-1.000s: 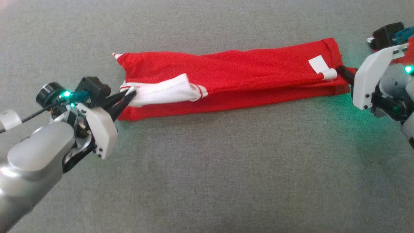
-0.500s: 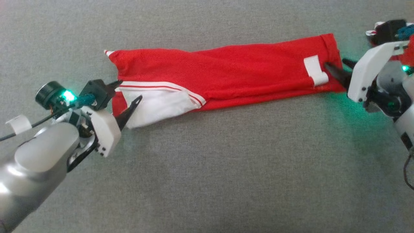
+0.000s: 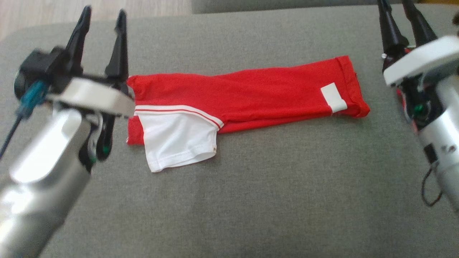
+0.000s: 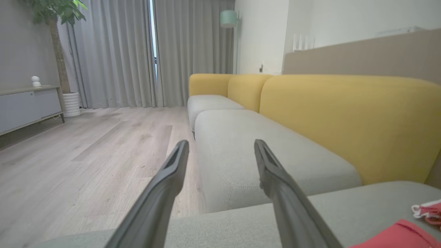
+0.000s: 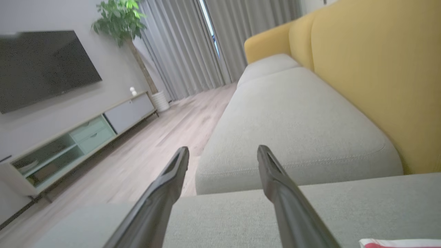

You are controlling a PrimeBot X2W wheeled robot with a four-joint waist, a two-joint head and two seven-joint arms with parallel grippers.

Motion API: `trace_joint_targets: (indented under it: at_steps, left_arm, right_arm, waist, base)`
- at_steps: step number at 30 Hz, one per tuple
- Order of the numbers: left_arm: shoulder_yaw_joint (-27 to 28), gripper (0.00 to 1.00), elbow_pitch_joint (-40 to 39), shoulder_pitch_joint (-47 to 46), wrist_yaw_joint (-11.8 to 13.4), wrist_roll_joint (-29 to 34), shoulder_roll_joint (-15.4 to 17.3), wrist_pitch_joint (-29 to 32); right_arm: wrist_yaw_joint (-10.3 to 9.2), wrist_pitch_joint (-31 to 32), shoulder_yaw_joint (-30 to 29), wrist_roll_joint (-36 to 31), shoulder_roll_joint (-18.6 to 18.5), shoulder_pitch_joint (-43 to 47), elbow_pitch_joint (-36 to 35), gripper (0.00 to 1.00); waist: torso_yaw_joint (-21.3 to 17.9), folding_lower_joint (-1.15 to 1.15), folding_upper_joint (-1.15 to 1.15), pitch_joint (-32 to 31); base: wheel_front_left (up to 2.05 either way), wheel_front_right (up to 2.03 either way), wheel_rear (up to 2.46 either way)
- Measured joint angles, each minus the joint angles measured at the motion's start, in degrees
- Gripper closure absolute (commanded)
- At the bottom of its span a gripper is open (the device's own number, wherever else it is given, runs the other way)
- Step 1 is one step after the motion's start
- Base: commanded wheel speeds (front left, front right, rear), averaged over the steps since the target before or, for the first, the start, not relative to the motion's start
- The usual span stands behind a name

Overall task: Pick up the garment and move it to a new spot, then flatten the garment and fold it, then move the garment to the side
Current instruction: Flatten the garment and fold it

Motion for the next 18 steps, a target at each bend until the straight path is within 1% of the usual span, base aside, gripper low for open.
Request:
trace_joint_targets:
  at_steps: [3, 6, 8, 9, 12, 14, 16, 18]
  left_arm:
    - [7.32, 0.0, -3.2, 8.02, 0.58, 2.16, -1.59, -0.14]
    - [12.89, 0.0, -4.99, 16.49, 0.44, 5.32, -3.97, -0.14]
    - [15.78, 0.0, -5.54, 21.06, -0.49, 7.69, -5.73, -0.13]
    - [17.36, 0.0, -5.64, 23.12, -0.93, 8.82, -6.72, -0.13]
    - [21.26, 0.0, -6.08, 28.17, -2.19, 12.85, -9.61, -0.13]
    - [23.45, 0.0, -6.23, 30.91, -3.46, 15.83, -11.85, -0.13]
    - [25.8, 0.0, -6.33, 33.35, -4.67, 18.23, -14.48, -0.13]
    - [28.26, 0.0, -6.57, 35.64, -6.15, 21.07, -16.64, -0.13]
  right_arm:
    - [0.0, -4.78, -2.53, -3.7, 1.76, 3.67, -0.03, 0.0]
    - [-0.01, -6.55, -5.64, -9.67, 4.08, 8.05, -0.4, 0.0]
    - [0.0, -6.84, -8.59, -14.46, 5.95, 11.21, -1.8, 0.0]
    - [0.0, -6.84, -11.44, -16.4, 7.45, 12.93, -3.21, 0.0]
    - [0.0, -6.98, -18.62, -23.69, 11.43, 18.64, -10.03, 0.0]
    - [0.0, -7.01, -23.72, -27.28, 14.63, 22.79, -13.92, 0.0]
    - [0.0, -7.01, -26.59, -30.14, 17.22, 27.22, -16.33, 0.0]
    - [0.0, -7.01, -27.74, -32.76, 18.73, 31.37, -17.91, 0.0]
  waist:
    - [-0.13, 0.0, 0.0, -1.59]
    - [-0.23, 0.0, 0.0, -3.03]
    - [-0.34, -0.01, 0.0, -3.82]
    - [-0.42, -0.01, 0.0, -4.17]
    - [-0.63, -0.01, 0.0, -4.94]
    - [-0.57, 0.0, 0.0, -5.21]
    - [-0.41, 0.0, 0.0, -5.61]
    - [-0.26, -0.01, 0.0, -5.85]
  base:
    - [0.0, 0.0, 0.0]
    - [0.0, 0.0, 0.0]
    - [0.0, 0.0, 0.0]
    - [0.0, 0.0, 0.0]
    - [0.0, 0.0, 0.0]
    - [0.0, 0.0, 0.0]
    - [0.0, 0.0, 0.0]
    - [0.0, 0.0, 0.0]
